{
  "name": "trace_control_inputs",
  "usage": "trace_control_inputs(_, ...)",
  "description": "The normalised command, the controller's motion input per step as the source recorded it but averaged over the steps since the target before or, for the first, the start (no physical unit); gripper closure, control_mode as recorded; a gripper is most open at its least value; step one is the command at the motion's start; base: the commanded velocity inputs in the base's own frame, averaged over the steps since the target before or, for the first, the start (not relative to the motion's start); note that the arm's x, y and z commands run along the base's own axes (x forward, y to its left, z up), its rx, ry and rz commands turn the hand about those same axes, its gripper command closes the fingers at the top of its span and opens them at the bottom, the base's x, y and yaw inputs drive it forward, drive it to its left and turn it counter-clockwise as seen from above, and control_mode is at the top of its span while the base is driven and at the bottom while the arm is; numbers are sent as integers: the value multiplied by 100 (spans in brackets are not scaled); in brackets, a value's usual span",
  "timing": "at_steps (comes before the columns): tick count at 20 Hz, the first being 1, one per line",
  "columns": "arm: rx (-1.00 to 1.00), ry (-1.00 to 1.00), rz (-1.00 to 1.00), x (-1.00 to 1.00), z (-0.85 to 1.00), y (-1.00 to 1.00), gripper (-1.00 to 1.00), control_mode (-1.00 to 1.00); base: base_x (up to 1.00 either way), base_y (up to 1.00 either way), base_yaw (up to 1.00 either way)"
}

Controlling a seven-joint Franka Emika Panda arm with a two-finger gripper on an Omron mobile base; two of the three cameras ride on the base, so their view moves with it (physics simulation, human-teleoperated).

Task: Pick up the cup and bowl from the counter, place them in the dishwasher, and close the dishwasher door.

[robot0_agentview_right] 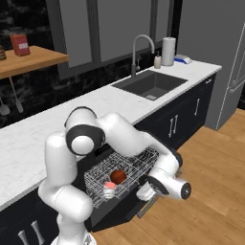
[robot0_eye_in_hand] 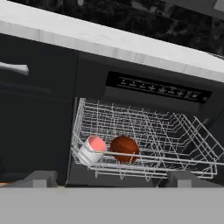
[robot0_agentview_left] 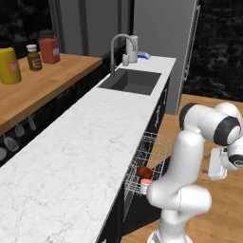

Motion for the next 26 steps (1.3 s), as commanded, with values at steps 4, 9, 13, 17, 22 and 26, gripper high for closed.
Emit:
trace_control_inputs(4,32,-21,7,-100,-2,-72,-100,-100,0,0,0)
trace_control_inputs(9,16,-8,5,-47,-65,-67,-100,-100,0,0,0)
trace_control_inputs(13,7,5,17,23,-96,-2,-100,-100,0,0,0)
trace_control_inputs(17,19,0,16,17,-70,0,-100,-100,0,0,0)
trace_control_inputs(22,16,-2,8,27,-67,0,-100,-100,0,0,0)
trace_control_inputs(26,16,0,4,51,-84,0,-100,-100,0,0,0)
